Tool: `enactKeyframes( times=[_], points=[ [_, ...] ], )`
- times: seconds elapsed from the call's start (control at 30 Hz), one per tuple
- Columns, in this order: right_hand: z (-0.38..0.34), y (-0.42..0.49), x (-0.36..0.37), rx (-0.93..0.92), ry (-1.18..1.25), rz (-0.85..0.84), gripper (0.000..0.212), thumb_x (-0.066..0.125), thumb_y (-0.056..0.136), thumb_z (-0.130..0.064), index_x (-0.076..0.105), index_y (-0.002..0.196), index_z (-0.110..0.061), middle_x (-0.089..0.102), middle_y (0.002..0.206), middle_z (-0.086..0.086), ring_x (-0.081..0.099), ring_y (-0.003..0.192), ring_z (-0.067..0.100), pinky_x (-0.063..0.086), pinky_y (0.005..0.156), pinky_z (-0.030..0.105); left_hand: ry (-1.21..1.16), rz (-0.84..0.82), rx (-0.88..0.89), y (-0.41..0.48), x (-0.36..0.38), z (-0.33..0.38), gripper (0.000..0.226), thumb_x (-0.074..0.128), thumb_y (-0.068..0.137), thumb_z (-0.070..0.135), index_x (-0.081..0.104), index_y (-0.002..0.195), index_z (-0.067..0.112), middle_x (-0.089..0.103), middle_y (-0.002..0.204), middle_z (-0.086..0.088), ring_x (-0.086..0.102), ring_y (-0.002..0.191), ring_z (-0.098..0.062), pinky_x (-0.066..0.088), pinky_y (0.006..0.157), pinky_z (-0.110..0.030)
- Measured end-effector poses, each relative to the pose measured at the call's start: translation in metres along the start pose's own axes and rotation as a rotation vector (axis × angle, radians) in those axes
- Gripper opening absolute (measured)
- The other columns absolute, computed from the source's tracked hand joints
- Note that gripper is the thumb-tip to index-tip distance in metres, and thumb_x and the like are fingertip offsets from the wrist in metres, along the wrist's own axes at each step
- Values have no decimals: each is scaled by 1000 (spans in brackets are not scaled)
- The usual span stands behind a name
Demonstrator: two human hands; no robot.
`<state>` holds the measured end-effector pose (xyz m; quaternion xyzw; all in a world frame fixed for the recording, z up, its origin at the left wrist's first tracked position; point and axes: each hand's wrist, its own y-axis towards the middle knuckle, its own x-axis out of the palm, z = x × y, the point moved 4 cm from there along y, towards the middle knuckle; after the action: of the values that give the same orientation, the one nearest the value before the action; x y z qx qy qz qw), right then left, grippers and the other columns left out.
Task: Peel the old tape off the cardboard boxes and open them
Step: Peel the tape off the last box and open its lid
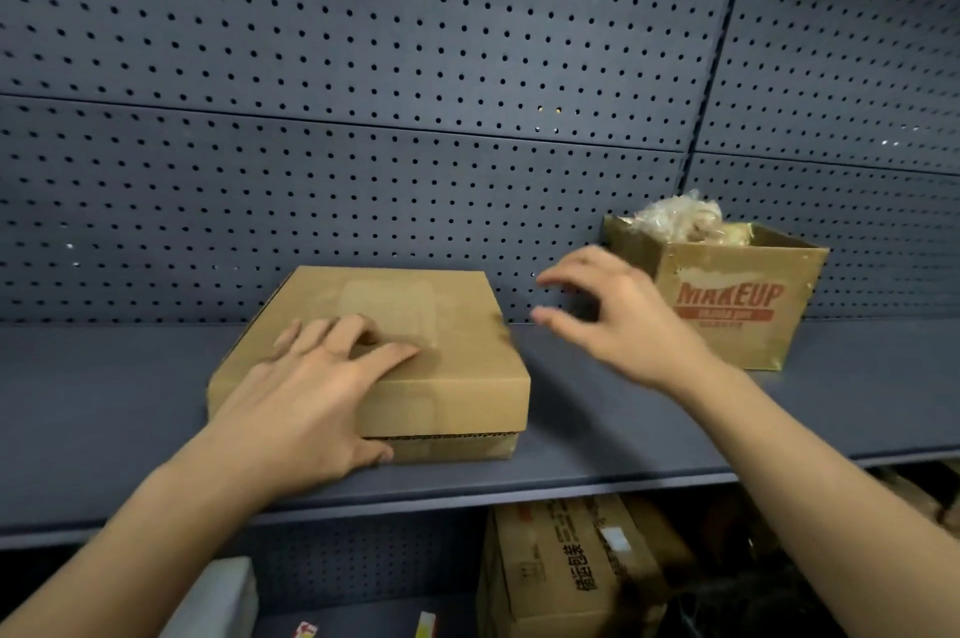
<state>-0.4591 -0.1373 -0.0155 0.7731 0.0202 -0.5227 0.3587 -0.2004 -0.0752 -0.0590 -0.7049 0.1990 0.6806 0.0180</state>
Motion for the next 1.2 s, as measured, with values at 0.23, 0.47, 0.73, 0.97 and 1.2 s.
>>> enactKeyframes(
  times=[0.23, 0.47, 0.73, 0.97, 1.2],
  points=[
    [-61, -39, 53, -260, -266, -192, 72, 60, 81, -66, 45, 143, -32, 47, 133, -4, 46, 120, 19, 40, 101, 36, -12, 71, -40, -23, 2, -24, 81, 62, 80, 67, 22, 149, 51, 31, 143, 17, 31, 134, -14, 18, 121, -42],
    [-63, -41, 55, -281, -286, -116, 61, 69, 83, -52, 57, 135, -22, 61, 126, -2, 59, 111, 24, 53, 91, 43, -13, 89, -33, -32, -4, -27, 74, 64, 88, 53, 21, 148, 51, 28, 150, 29, 33, 136, -5, 42, 101, -29],
    [-64, -48, 43, -191, -133, -174, 66, 28, 94, -64, 57, 138, -23, 58, 141, -6, 50, 130, 13, 40, 110, 35, -236, -112, -5, -40, -11, -40, 56, 41, 96, 60, 28, 149, 50, 16, 157, 33, 13, 148, 1, 25, 120, -43],
    [-58, -42, 52, -84, 35, 24, 55, 30, 99, -58, 70, 113, -23, 72, 111, -8, 63, 106, 17, 52, 90, 42, -247, 135, -114, -41, -30, -40, 41, 42, 87, 68, 66, 112, 46, 60, 119, 29, 56, 114, -8, 48, 90, -38],
    [-53, -35, 51, 28, 167, 118, 38, 40, 96, -60, 65, 89, -33, 64, 72, -5, 54, 69, 11, 39, 62, 34, -709, 542, -395, -59, 2, -68, 75, 87, 71, 31, 51, 137, 39, 58, 117, 14, 54, 106, -6, 47, 93, -33]
  ],
)
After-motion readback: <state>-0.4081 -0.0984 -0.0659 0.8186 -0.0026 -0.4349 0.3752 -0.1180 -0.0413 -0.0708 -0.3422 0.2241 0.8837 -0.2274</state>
